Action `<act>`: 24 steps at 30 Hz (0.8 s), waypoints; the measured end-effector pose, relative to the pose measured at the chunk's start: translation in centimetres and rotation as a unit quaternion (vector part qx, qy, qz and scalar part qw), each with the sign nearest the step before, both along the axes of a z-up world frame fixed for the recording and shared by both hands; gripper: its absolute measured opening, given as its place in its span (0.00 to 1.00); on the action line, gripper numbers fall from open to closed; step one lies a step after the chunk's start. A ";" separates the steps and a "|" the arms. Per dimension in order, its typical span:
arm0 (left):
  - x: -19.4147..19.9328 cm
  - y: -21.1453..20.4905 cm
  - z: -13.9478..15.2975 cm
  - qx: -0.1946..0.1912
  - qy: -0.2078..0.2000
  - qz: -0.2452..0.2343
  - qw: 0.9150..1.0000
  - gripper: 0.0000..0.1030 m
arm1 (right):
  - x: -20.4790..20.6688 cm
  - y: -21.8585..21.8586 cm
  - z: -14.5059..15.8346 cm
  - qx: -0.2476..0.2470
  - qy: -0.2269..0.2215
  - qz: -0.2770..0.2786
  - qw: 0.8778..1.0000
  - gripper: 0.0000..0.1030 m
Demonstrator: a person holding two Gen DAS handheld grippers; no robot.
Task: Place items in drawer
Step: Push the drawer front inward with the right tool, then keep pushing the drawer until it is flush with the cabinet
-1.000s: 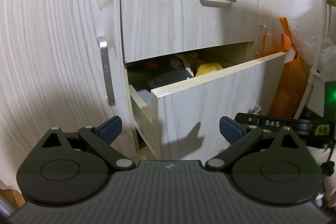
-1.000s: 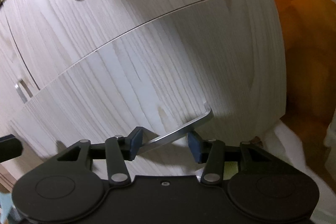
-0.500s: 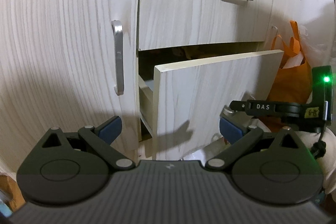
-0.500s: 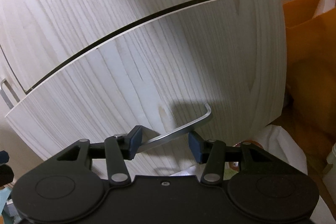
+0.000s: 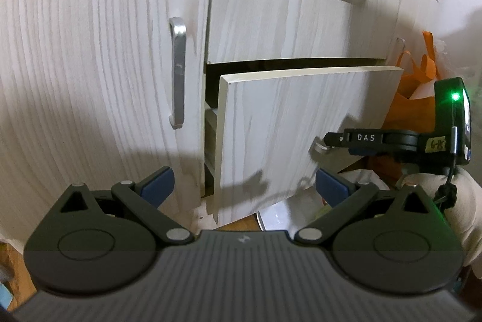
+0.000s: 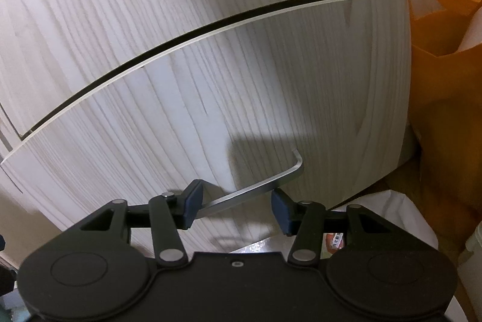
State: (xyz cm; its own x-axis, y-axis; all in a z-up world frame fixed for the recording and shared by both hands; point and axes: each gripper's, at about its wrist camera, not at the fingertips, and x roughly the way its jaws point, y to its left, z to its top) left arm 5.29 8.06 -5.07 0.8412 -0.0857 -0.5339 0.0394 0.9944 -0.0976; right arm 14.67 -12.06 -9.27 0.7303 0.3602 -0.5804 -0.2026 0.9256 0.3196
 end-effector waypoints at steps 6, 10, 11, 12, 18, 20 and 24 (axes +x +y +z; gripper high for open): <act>0.1 0.9 0.6 -0.044 0.013 -0.007 0.999 0.99 | 0.4 1.0 0.4 -0.020 -0.001 -0.003 1.000 0.57; 0.0 0.9 0.8 -0.039 0.012 -0.003 0.999 0.99 | 0.3 2.7 1.2 -0.074 -0.013 -0.006 0.997 0.60; 0.1 1.0 0.8 -0.039 0.013 -0.002 0.999 0.99 | 0.5 2.7 1.4 -0.071 -0.007 -0.007 0.997 0.60; 0.1 1.1 0.9 -0.042 0.016 -0.001 0.999 0.99 | 0.7 2.7 1.5 -0.071 -0.003 -0.005 0.997 0.60; 0.3 1.5 1.1 -0.048 0.020 0.005 0.999 0.99 | 0.8 3.2 1.7 -0.074 -0.009 -0.005 0.997 0.60; 0.3 1.4 1.1 -0.048 0.021 0.005 0.999 0.99 | 0.9 3.3 1.7 -0.075 -0.008 -0.004 0.997 0.60; 0.4 1.1 0.9 -0.042 0.027 0.002 0.999 1.00 | 1.5 1.7 2.6 -0.077 -0.002 -0.003 0.997 0.60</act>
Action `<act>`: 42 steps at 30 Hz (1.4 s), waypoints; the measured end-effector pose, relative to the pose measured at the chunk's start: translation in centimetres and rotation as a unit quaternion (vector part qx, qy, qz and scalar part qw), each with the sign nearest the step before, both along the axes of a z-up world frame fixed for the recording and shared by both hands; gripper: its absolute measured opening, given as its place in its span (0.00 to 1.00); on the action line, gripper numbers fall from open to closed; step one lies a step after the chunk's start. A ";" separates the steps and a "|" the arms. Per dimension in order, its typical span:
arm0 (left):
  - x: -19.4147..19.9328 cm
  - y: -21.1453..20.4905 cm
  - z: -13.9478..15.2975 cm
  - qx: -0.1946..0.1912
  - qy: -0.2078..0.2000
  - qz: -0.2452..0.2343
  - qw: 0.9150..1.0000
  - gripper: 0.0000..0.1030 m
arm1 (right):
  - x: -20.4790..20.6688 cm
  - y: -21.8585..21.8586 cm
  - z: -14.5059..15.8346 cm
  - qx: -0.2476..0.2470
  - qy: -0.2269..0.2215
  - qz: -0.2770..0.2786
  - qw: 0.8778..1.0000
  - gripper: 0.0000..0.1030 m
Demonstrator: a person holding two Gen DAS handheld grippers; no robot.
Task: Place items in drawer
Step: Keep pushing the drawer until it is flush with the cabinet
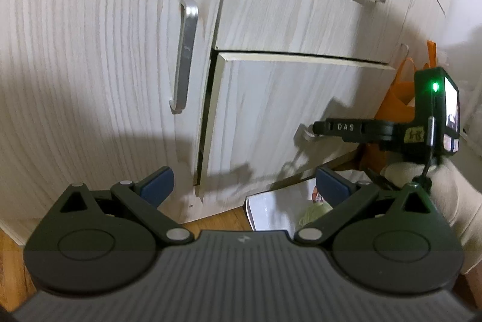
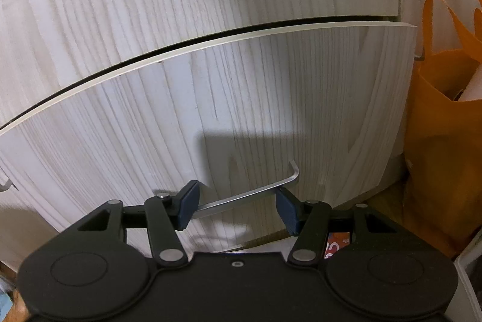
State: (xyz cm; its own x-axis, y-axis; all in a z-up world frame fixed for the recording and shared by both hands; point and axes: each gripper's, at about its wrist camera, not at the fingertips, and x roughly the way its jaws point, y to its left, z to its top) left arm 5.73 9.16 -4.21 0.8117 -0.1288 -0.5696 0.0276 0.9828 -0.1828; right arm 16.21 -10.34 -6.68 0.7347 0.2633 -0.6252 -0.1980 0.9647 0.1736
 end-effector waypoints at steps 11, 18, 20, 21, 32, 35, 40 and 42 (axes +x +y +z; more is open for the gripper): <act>0.5 -0.5 -0.7 0.009 0.017 -0.002 1.000 1.00 | 0.7 1.1 0.0 -0.006 0.015 0.007 1.000 0.64; 0.5 -0.6 -0.8 0.016 0.017 0.001 1.000 1.00 | 1.1 1.5 0.0 -0.005 0.014 0.008 1.000 0.64; 0.5 -0.6 -0.8 0.015 0.016 0.003 1.000 1.00 | 1.1 1.6 0.0 -0.005 0.013 0.008 1.000 0.64; 0.5 -0.5 -0.8 0.015 0.017 0.004 1.000 1.00 | 1.1 1.7 0.1 -0.005 0.013 0.008 1.000 0.64; 1.0 0.0 -1.6 0.007 0.031 0.008 0.999 1.00 | 0.8 2.0 0.5 -0.011 0.018 0.016 1.000 0.65; 1.0 0.2 -1.7 0.012 0.030 0.013 0.999 1.00 | 0.9 1.7 0.6 -0.002 0.020 0.020 1.000 0.67; 1.0 0.8 -1.8 0.011 0.031 0.023 0.999 1.00 | 1.2 0.3 -0.2 0.048 0.031 0.026 0.998 0.70; 1.1 1.1 -1.8 0.009 0.032 0.028 0.999 1.00 | 1.1 0.0 -0.4 0.060 0.028 0.029 0.997 0.70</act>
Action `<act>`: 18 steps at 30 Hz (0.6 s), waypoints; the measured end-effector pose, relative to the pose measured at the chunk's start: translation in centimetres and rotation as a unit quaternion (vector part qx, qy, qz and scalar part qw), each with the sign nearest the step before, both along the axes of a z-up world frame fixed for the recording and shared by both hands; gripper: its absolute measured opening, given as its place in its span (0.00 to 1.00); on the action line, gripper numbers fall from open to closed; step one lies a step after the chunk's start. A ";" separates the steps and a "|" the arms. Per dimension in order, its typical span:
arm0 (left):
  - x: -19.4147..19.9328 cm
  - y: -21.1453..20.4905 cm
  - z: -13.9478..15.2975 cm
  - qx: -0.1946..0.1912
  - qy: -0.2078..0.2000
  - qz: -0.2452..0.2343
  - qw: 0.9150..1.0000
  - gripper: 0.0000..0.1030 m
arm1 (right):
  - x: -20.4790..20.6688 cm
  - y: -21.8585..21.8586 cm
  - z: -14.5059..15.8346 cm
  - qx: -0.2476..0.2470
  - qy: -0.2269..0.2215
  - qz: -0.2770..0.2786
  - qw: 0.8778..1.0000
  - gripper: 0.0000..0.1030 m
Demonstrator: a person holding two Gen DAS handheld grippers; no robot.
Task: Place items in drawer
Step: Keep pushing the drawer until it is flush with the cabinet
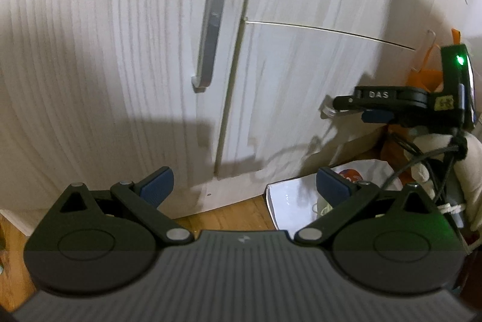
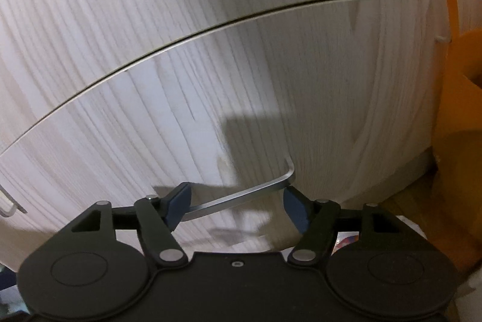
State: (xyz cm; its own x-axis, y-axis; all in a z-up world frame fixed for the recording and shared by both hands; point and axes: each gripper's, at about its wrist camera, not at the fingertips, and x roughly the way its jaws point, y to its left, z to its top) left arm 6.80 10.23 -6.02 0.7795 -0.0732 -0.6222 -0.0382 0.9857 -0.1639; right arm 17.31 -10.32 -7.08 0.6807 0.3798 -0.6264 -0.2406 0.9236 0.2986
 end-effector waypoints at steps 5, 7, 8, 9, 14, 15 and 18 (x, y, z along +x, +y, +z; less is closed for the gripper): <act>0.1 0.2 -0.2 -0.001 0.002 0.002 1.000 1.00 | -0.3 0.5 0.3 -0.009 -0.005 0.000 1.000 0.70; 0.1 0.1 -0.2 -0.001 0.002 0.001 1.000 1.00 | -0.4 0.5 0.4 -0.007 -0.005 -0.001 1.000 0.70; 0.0 0.1 -0.2 -0.001 0.002 -0.001 1.000 1.00 | -0.6 0.6 0.4 -0.006 -0.008 -0.001 1.000 0.70; 0.0 0.1 -0.2 -0.001 0.002 -0.002 1.000 1.00 | -0.7 0.5 0.3 -0.003 -0.011 -0.002 1.000 0.70; 0.0 0.0 -0.1 0.000 0.003 -0.005 1.000 1.00 | 1.6 0.2 -2.2 -0.001 -0.016 -0.004 1.000 0.70; 0.0 0.0 -0.1 0.001 0.003 -0.005 1.000 1.00 | 1.5 0.3 -2.2 -0.004 -0.017 -0.004 1.000 0.71; -0.1 -0.5 0.1 0.044 -0.007 0.007 0.999 1.00 | 1.3 0.6 -2.1 -0.010 -0.022 -0.006 1.000 0.71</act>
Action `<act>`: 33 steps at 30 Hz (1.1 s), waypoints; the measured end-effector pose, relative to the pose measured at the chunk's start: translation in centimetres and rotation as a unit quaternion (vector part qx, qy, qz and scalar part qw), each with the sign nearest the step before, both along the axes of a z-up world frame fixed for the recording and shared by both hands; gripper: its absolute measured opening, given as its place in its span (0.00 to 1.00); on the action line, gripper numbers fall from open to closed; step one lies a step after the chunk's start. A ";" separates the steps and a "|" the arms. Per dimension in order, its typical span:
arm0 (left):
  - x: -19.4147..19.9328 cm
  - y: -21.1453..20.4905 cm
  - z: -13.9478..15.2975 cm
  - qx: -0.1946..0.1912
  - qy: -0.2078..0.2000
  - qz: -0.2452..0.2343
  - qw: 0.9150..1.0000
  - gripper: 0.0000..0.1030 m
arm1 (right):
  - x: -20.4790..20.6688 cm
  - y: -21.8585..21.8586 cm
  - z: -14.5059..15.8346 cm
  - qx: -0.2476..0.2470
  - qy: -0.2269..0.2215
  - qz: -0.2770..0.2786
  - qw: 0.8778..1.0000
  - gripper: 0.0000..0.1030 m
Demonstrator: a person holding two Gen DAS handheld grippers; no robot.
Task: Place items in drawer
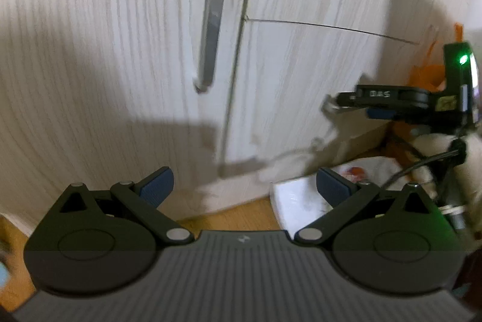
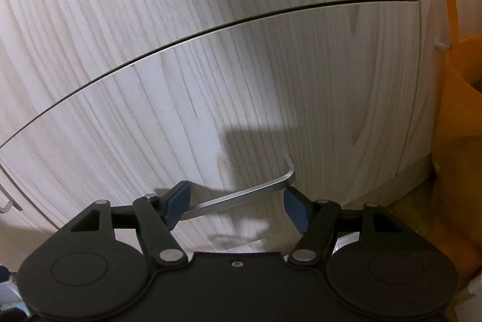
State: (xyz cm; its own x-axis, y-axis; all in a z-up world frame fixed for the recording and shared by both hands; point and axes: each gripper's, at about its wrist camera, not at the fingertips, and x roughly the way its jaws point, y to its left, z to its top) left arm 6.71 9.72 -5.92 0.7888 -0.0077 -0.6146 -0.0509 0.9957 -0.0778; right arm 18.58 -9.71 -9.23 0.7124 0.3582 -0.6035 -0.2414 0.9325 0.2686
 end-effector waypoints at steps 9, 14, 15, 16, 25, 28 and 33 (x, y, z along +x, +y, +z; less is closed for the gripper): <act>-0.8 0.2 1.0 0.030 -0.018 -0.009 0.999 1.00 | -2.1 1.5 1.1 -0.019 0.005 0.018 1.000 0.69; -0.9 -0.9 1.2 0.063 -0.019 -0.005 0.998 1.00 | -8.7 1.2 2.0 -0.022 0.005 0.079 0.997 0.69; -0.8 -1.0 1.2 0.060 -0.017 -0.006 0.998 1.00 | -9.9 0.9 2.5 -0.028 -0.002 0.080 0.996 0.69; -0.9 -1.2 1.2 0.051 -0.013 -0.011 0.999 1.00 | -11.4 0.2 3.1 -0.024 -0.010 0.076 0.997 0.71; -1.7 -2.6 1.5 0.020 0.001 -0.040 0.999 1.00 | -15.8 -2.8 6.5 -0.034 -0.054 0.027 0.998 0.82; -2.0 -2.9 1.8 0.010 0.004 -0.043 0.999 1.00 | -18.3 -1.6 8.5 -0.063 -0.078 0.026 0.995 0.84; -2.5 -3.2 2.2 -0.010 0.005 -0.044 0.999 1.00 | -20.0 -1.1 9.3 -0.074 -0.082 0.020 0.994 0.85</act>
